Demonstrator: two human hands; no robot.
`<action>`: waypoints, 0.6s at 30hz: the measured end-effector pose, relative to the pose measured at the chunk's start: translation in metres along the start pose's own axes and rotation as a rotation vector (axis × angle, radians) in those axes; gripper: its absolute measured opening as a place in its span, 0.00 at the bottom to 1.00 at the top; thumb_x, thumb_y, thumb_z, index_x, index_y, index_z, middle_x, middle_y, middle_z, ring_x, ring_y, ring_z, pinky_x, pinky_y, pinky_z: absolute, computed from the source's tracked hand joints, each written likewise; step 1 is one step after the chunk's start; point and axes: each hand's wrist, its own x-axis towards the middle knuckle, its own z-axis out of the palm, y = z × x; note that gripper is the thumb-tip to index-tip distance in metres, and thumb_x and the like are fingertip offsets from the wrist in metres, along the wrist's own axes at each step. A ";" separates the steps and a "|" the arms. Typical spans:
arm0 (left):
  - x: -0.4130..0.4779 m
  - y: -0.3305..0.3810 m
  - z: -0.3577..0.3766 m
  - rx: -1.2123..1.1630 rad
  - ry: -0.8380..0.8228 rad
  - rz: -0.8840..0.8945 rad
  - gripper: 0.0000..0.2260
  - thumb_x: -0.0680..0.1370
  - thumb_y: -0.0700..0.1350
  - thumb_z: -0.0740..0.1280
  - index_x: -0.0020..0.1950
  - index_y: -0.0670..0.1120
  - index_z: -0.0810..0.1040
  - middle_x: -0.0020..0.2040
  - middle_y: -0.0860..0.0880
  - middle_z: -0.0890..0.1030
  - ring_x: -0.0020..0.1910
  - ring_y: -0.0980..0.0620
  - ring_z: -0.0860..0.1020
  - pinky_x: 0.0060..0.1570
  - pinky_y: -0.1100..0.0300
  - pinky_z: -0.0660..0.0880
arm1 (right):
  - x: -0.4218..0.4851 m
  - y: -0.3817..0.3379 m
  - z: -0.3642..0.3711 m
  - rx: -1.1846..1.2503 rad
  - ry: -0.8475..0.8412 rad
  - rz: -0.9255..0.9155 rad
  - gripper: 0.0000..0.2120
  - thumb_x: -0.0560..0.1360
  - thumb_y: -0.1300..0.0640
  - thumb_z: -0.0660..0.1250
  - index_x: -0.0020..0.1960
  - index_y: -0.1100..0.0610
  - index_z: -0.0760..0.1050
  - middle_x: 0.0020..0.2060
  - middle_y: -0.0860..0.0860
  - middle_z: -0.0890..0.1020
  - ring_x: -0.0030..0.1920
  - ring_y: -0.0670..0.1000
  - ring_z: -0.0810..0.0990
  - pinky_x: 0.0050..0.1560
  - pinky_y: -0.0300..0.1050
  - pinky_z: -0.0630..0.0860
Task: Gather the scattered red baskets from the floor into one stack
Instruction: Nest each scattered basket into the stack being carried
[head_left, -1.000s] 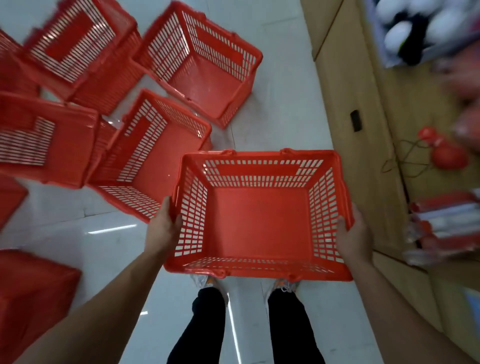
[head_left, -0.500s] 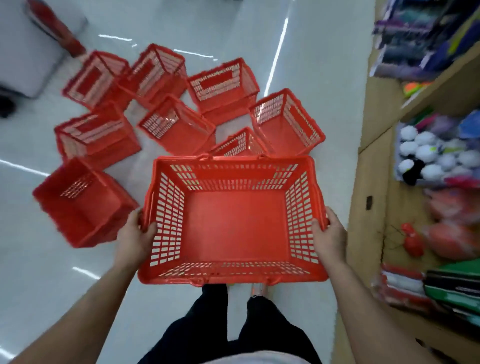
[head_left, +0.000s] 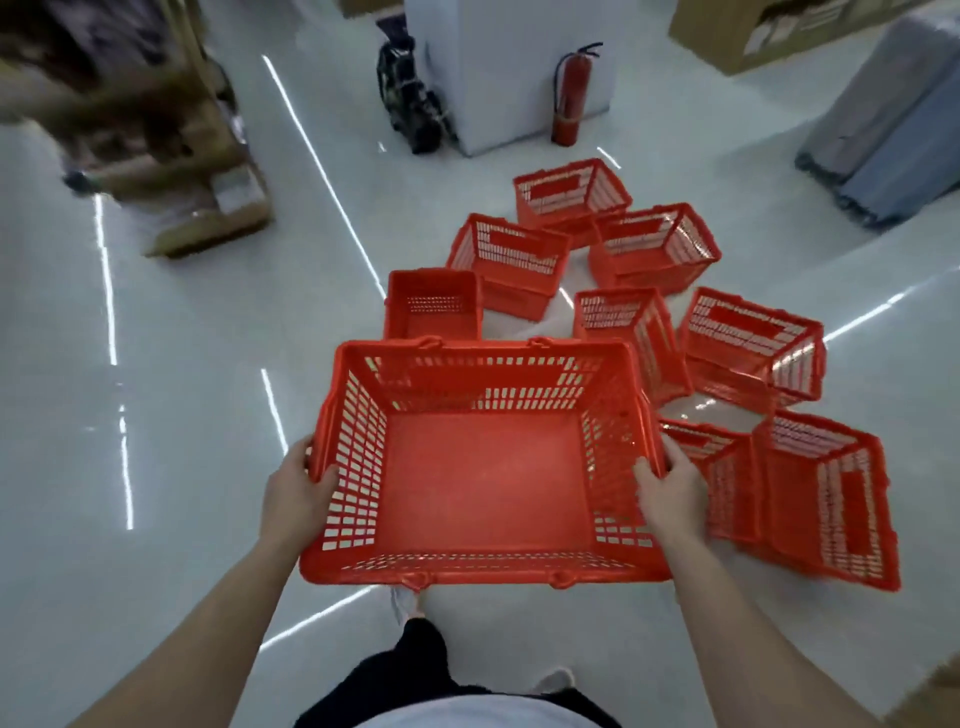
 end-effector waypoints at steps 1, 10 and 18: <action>0.014 -0.012 -0.016 -0.017 0.015 -0.022 0.20 0.78 0.48 0.68 0.69 0.53 0.70 0.49 0.53 0.80 0.38 0.61 0.78 0.34 0.63 0.72 | 0.006 -0.023 0.022 -0.012 -0.012 -0.023 0.21 0.74 0.55 0.69 0.66 0.51 0.77 0.52 0.54 0.85 0.53 0.58 0.82 0.54 0.48 0.75; 0.139 -0.056 -0.107 -0.078 0.064 -0.072 0.20 0.79 0.49 0.68 0.70 0.51 0.70 0.49 0.56 0.79 0.37 0.62 0.78 0.33 0.66 0.72 | 0.032 -0.162 0.142 -0.001 -0.085 -0.102 0.21 0.73 0.53 0.67 0.66 0.52 0.77 0.52 0.48 0.85 0.53 0.51 0.82 0.54 0.45 0.75; 0.262 -0.047 -0.124 -0.062 0.016 -0.069 0.20 0.79 0.52 0.67 0.70 0.52 0.68 0.49 0.58 0.78 0.37 0.60 0.80 0.31 0.66 0.75 | 0.078 -0.215 0.213 -0.016 -0.036 -0.054 0.21 0.73 0.53 0.67 0.66 0.52 0.77 0.52 0.52 0.85 0.54 0.56 0.82 0.60 0.53 0.76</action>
